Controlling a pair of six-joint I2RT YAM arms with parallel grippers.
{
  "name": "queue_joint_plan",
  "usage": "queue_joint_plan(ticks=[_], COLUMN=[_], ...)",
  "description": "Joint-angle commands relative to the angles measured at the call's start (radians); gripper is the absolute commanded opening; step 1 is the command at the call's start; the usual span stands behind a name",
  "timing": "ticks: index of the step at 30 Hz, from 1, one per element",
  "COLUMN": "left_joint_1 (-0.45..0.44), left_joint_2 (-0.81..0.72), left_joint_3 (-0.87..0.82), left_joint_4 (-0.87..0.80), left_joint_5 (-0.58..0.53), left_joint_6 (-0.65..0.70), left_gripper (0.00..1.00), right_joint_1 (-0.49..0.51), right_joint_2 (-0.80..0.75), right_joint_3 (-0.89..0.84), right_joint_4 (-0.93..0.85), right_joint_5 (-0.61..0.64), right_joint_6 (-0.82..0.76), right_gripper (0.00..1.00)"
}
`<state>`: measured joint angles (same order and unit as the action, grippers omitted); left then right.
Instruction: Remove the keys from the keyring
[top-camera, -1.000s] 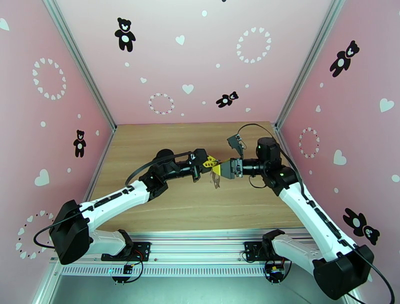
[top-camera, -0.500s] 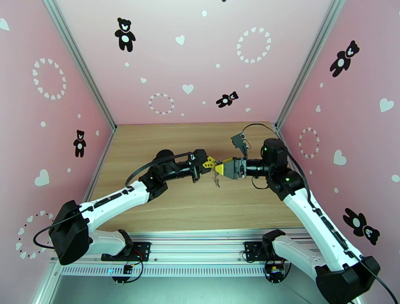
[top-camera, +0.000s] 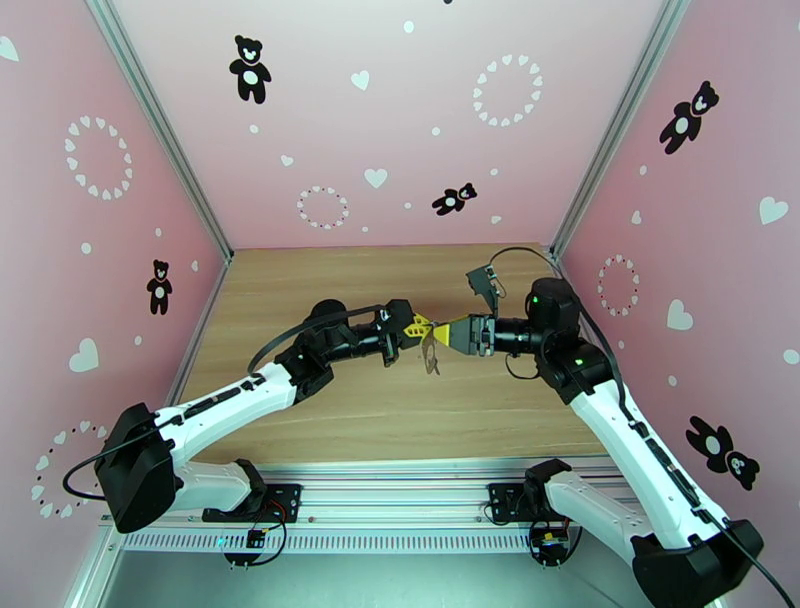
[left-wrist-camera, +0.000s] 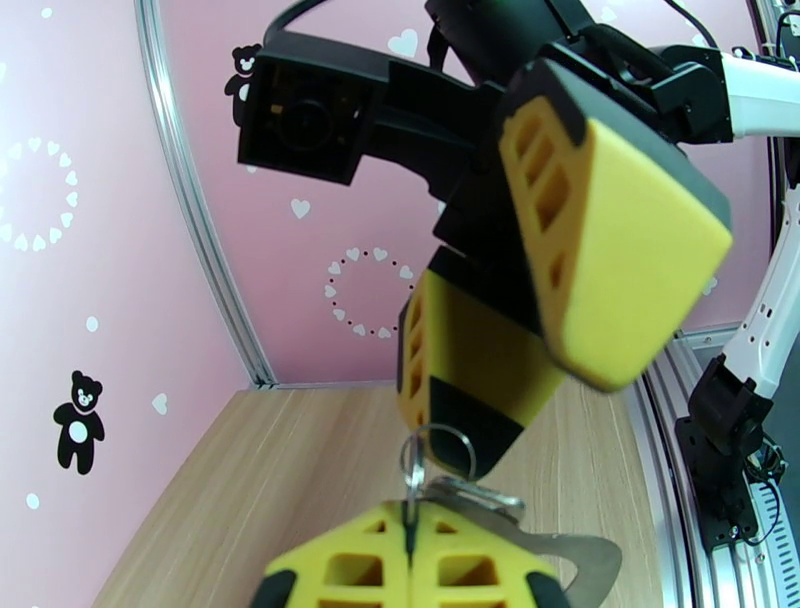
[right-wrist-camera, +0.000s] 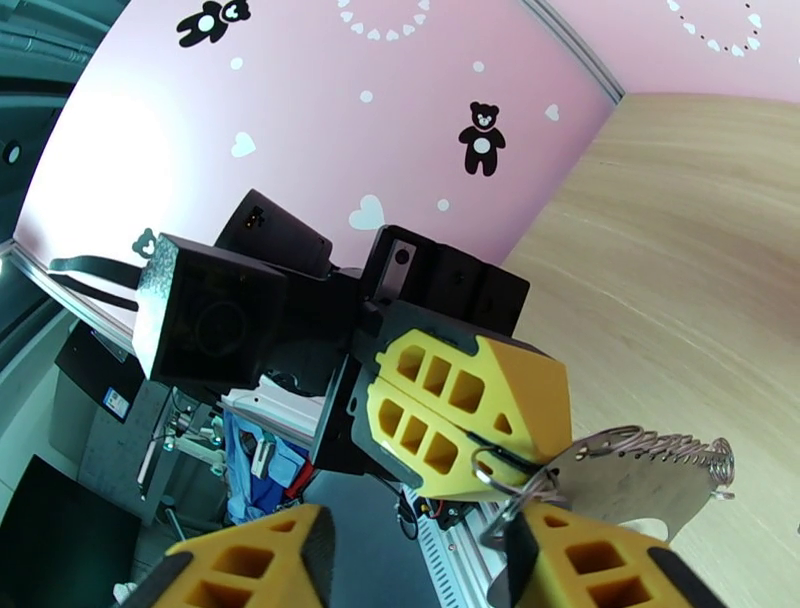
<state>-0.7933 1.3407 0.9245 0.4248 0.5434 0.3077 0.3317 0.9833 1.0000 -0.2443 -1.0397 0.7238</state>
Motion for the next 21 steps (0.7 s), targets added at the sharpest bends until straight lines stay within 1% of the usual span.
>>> queue_joint_plan(ticks=[1, 11, 16, 19, 21], left_joint_1=[0.008, 0.005, 0.004, 0.002, 0.002], left_joint_2=[-0.029, -0.041, -0.037, -0.037, -0.038], left_joint_3=[0.011, 0.013, 0.02, 0.02, 0.022], left_joint_4=[-0.017, -0.026, -0.026, -0.028, -0.032], left_joint_5=[0.013, 0.012, 0.018, 0.018, 0.016], left_joint_6=[0.014, 0.016, 0.016, 0.018, 0.02], left_gripper=[0.0, 0.0, 0.0, 0.0, 0.0], right_joint_1=[-0.001, 0.0, 0.009, 0.012, 0.012], right_joint_2=[-0.001, 0.033, 0.04, 0.041, 0.04], right_joint_3=[0.011, 0.04, 0.043, 0.042, 0.04], right_joint_4=[-0.019, -0.076, -0.039, -0.043, -0.04], right_joint_5=[0.023, 0.069, 0.079, 0.089, 0.087], right_joint_6=[-0.011, -0.055, -0.043, -0.05, -0.05], right_gripper=[0.41, 0.39, 0.32, 0.25, 0.24])
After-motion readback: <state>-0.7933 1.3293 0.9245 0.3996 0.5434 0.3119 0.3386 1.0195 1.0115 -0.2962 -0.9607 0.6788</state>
